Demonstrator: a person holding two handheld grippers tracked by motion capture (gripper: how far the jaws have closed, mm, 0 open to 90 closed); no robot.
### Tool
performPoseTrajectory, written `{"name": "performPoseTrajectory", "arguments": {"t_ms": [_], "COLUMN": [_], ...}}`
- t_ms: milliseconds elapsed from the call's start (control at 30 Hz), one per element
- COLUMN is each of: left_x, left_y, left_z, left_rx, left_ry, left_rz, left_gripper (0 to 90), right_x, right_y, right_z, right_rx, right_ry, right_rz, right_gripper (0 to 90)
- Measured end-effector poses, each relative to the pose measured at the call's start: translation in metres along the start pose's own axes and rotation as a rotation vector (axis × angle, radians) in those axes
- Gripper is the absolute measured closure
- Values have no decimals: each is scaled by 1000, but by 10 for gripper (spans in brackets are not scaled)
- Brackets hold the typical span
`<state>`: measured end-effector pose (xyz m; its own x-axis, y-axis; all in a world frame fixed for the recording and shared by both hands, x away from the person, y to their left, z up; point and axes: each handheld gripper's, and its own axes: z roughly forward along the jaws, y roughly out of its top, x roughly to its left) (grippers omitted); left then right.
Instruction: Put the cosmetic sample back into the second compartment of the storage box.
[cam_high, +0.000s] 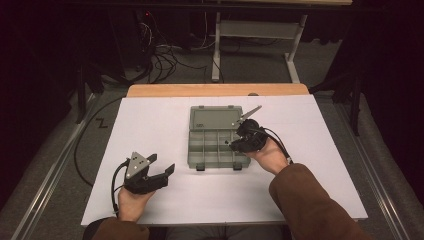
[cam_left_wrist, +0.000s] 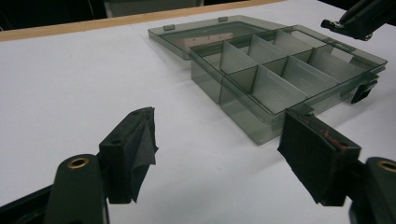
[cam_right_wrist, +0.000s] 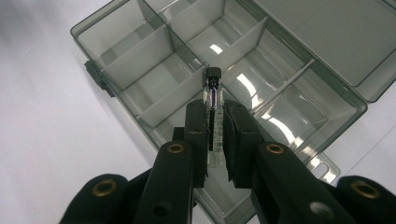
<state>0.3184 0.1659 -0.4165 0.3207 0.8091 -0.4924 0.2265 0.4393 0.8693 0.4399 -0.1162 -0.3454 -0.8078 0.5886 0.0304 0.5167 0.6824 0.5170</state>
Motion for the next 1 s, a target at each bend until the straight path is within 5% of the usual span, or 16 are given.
{"name": "performPoseTrajectory", "arguments": {"t_ms": [1000], "left_x": [0], "left_y": [2], "left_z": [-4], "left_rx": [-32], "left_ry": [3], "left_rz": [16], "left_gripper": [291], "right_x": [4], "right_y": [30], "right_z": [5], "right_rx": [7], "right_ry": [-1], "right_rz": [-6], "right_gripper": [822]}}
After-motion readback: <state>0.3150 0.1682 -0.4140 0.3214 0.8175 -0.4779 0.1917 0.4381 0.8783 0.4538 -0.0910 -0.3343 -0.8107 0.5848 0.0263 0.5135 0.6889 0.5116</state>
